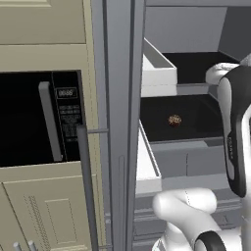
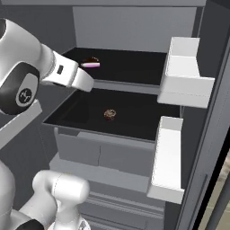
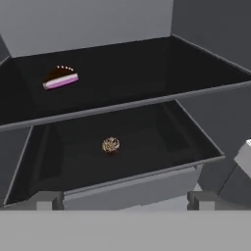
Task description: Take the cake and cupcake from the fridge and place them on the empty tray on the dining counter.
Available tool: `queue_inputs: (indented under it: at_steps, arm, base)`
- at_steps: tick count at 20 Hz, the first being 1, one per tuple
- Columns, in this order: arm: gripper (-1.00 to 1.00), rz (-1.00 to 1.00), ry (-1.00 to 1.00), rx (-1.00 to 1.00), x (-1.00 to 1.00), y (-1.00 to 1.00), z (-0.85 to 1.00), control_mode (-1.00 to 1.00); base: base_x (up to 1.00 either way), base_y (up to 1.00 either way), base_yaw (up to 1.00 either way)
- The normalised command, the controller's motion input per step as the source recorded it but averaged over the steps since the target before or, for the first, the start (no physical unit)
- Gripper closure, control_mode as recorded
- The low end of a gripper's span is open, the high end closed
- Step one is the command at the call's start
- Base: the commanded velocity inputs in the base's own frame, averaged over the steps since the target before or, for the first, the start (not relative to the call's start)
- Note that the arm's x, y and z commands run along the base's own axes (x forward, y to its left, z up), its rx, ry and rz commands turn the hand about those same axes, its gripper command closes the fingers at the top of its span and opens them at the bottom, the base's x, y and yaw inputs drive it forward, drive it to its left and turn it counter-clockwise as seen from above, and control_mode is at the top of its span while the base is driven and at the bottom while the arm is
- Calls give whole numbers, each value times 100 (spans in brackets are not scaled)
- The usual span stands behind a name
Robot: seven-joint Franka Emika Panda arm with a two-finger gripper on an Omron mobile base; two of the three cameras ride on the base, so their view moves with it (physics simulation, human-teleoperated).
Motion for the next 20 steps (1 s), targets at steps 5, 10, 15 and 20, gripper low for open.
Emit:
queue_inputs:
  at_steps: [5, 10, 15, 20]
  arm:
    - [-100, 0, 11, 9, 11, 16, -68, -100]
    - [-100, 2, 11, 11, 16, -9, -62, -100]
    - [-100, 5, 7, 5, 26, -5, -51, -100]
    - [-100, 5, 0, 0, 33, 0, -46, -100]
  base:
    - [0, 0, 0]
    - [0, 0, 0]
    - [0, 0, 0]
    - [0, 0, 0]
